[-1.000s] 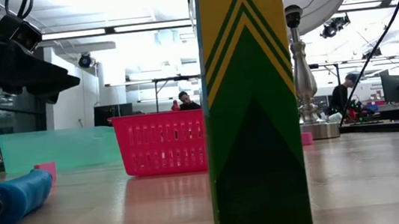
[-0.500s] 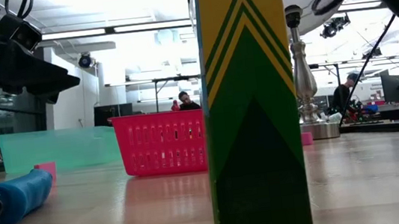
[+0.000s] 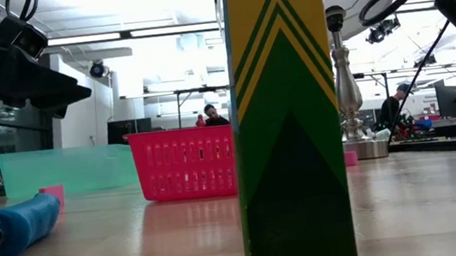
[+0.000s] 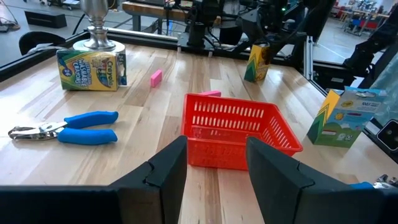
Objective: Pick & Place School Supplies
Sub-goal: Put the middle right yellow crayon box into the green bin
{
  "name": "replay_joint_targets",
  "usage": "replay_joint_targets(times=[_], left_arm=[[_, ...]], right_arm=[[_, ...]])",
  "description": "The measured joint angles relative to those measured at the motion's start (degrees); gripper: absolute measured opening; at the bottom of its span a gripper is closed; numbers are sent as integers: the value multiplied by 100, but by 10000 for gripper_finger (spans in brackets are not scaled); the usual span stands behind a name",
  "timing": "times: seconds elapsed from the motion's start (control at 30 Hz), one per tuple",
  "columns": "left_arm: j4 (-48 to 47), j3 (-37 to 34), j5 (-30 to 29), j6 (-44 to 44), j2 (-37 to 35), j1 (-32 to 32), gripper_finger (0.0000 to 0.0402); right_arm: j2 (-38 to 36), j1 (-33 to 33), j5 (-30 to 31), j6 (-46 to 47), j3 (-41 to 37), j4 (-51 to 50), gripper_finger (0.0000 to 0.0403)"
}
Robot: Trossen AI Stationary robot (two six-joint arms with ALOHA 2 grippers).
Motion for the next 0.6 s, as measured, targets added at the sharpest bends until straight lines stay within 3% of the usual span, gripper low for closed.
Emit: replay_joint_targets(times=[0.43, 0.6], left_arm=[[11, -2, 2, 1, -1, -1, 159], [9, 0, 0, 2, -2, -2, 159]], right_arm=[[0, 0, -16, 2, 0, 63, 110], [0, 0, -30, 0, 0, 66, 93]])
